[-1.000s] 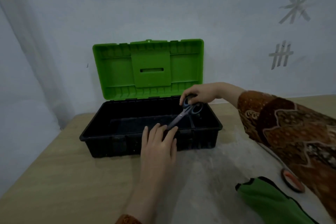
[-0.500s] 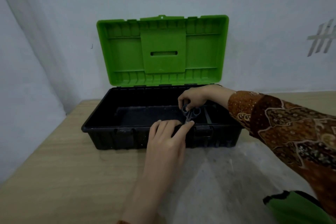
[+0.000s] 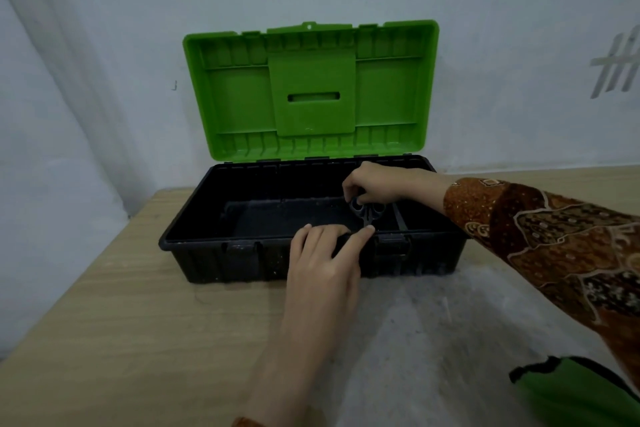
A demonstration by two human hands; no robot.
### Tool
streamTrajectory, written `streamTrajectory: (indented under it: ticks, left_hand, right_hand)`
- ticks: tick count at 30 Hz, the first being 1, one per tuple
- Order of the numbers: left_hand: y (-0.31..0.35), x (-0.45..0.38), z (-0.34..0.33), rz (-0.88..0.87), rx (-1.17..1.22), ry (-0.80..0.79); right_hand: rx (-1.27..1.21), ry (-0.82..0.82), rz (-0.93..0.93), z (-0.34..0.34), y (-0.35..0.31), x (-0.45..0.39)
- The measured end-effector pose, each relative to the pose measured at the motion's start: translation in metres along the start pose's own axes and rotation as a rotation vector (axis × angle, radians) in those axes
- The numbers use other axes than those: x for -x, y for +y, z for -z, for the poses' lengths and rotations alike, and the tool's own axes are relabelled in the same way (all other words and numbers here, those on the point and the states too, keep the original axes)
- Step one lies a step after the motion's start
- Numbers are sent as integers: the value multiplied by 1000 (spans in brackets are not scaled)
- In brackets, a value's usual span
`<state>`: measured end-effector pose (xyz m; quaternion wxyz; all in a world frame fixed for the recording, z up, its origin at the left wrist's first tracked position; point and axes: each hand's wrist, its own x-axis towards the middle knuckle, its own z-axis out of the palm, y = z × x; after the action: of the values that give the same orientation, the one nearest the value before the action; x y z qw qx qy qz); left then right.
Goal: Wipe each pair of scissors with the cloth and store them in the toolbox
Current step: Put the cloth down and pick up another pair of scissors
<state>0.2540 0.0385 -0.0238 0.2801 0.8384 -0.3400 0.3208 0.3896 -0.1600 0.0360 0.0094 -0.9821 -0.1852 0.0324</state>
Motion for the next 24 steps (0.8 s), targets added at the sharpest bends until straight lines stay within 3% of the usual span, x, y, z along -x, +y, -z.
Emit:
streamTrajectory:
  ticks: [12, 17, 21, 24]
  left_hand:
    - [6, -4, 4, 36, 13, -20]
    - [30, -11, 12, 32, 14, -121]
    - [76, -9, 18, -72, 49, -183]
    - [123, 9, 22, -190, 119, -320]
  right_hand:
    - [39, 148, -62, 24, -15, 33]
    - [-5, 225, -149, 54, -36, 140]
    - [-128, 172, -330, 53, -57, 266]
    - [-181, 170, -477, 38, -70, 356]
